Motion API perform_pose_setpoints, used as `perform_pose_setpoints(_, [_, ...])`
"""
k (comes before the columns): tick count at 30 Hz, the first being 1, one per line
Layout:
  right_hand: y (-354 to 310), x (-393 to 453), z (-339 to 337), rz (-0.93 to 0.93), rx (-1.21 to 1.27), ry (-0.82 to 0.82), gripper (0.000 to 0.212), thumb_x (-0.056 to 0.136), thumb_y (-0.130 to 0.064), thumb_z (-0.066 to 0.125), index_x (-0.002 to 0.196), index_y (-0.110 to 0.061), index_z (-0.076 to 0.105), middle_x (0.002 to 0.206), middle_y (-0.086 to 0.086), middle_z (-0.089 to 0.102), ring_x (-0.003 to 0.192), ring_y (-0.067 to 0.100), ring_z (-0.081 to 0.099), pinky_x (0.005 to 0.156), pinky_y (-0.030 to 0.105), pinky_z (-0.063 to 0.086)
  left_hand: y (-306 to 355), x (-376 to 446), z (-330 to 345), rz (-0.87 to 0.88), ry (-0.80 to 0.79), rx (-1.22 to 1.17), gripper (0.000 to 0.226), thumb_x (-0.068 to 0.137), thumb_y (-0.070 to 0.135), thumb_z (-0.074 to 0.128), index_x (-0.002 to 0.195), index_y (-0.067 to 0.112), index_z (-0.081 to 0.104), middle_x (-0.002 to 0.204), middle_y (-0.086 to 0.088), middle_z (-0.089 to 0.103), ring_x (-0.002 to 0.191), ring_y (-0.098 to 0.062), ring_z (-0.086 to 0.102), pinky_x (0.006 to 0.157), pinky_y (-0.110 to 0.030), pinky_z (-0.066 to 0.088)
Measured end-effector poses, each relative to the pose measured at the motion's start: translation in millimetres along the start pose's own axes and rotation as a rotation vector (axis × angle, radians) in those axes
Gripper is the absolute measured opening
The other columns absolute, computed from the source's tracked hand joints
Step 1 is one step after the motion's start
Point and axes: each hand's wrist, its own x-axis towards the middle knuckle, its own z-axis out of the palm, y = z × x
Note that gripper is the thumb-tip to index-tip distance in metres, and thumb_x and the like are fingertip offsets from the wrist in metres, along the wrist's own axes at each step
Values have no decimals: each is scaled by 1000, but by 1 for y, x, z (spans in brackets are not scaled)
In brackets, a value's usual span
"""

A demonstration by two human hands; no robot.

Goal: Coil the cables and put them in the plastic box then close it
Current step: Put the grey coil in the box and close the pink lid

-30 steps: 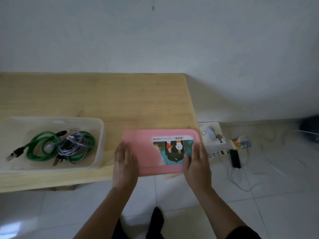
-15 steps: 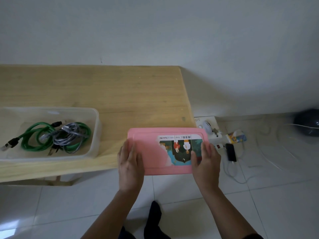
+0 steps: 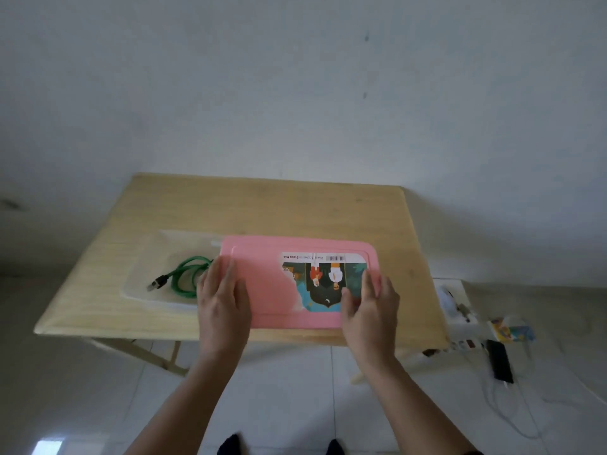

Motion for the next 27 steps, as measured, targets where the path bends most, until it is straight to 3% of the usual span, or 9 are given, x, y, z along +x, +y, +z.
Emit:
perform_pose_setpoints(4, [-60, -16, 46, -50, 35, -72, 51, 78, -14, 73, 121, 9, 56, 119, 36, 53, 103, 50, 52, 92, 51, 47, -64, 27, -43, -54, 12, 84, 32, 89, 0, 56, 120, -8, 56, 131, -30, 50, 121, -44, 43, 104, -48, 33])
perform_pose_setpoints(10, [-120, -35, 93, 26, -47, -95, 49, 82, -16, 68, 123, 8, 54, 120, 35, 52, 105, 49, 51, 93, 50, 45, -127, 66, -68, -55, -93, 115, 36, 92, 6, 51, 126, -6, 52, 137, -28, 45, 126, -41, 38, 108, -45, 28])
perform_pose_setpoints(27, [-148, -31, 121, 52, -146, 9, 45, 79, -13, 71, 116, 10, 59, 113, 36, 55, 99, 50, 54, 87, 50, 47, -167, 104, -68, 18, -201, 76, 34, 92, 6, 51, 123, -6, 54, 133, -28, 50, 123, -40, 43, 107, -41, 31])
